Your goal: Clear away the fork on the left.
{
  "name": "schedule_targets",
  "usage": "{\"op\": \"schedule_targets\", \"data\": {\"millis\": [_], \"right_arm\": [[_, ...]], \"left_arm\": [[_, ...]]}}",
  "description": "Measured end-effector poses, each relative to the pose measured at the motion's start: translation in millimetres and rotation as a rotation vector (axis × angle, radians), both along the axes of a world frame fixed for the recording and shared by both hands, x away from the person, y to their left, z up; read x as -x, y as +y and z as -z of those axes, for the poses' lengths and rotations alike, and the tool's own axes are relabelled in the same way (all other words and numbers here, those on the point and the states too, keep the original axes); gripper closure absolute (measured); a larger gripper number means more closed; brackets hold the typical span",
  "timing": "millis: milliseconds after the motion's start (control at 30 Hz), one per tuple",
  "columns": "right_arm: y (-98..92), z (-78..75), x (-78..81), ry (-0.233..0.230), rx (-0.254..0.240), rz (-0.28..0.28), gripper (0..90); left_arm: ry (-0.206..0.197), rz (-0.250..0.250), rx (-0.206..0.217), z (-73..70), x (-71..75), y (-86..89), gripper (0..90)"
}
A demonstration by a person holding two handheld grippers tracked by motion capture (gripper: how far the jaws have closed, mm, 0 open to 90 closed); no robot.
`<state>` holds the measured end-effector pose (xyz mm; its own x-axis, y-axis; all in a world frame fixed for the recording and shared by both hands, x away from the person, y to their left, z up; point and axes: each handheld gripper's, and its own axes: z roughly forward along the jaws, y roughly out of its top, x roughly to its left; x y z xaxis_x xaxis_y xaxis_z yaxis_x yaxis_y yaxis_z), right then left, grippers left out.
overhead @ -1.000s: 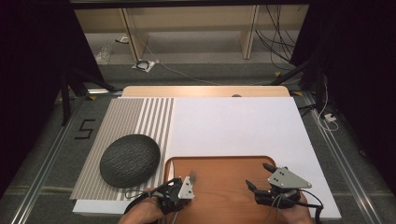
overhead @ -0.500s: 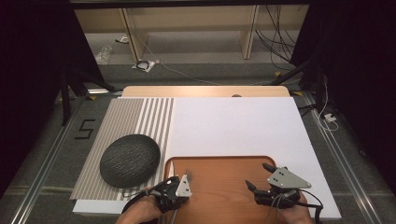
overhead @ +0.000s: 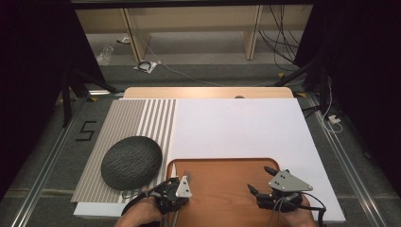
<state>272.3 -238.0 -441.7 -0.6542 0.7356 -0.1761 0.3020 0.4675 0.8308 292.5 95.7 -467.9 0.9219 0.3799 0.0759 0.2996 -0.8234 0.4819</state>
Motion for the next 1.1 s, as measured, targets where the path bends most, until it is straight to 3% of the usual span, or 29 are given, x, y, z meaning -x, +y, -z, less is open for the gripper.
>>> {"op": "schedule_targets", "data": {"millis": [233, 667, 800, 833, 900, 1100], "right_arm": [[3.7, 1.8, 0.7, 0.007, 0.033, -0.025, 24.4], [0.0, -0.2, 0.1, 0.007, -0.008, -0.013, 24.3], [-0.2, -0.3, 0.2, 0.006, -0.008, -0.010, 24.1], [-0.4, -0.5, 0.2, 0.006, -0.008, -0.009, 24.1], [-0.5, -0.6, 0.2, 0.005, -0.009, -0.008, 24.1], [-0.9, -1.0, 0.4, -0.001, -0.015, -0.007, 24.0]], "left_arm": [[-0.003, -0.019, -0.011, -0.3, -1.5, 3.7, 89.1], [-0.004, -0.036, -0.020, -0.6, -2.3, 6.6, 89.1], [-0.007, -0.031, -0.008, -1.0, -1.4, 5.1, 80.1], [-0.010, -0.026, -0.001, -0.8, -0.9, 4.3, 71.3], [-0.023, -0.032, 0.012, -1.4, -0.7, 2.8, 69.7], [-0.057, -0.071, 0.121, -12.8, -1.2, 3.0, 50.9]]}}
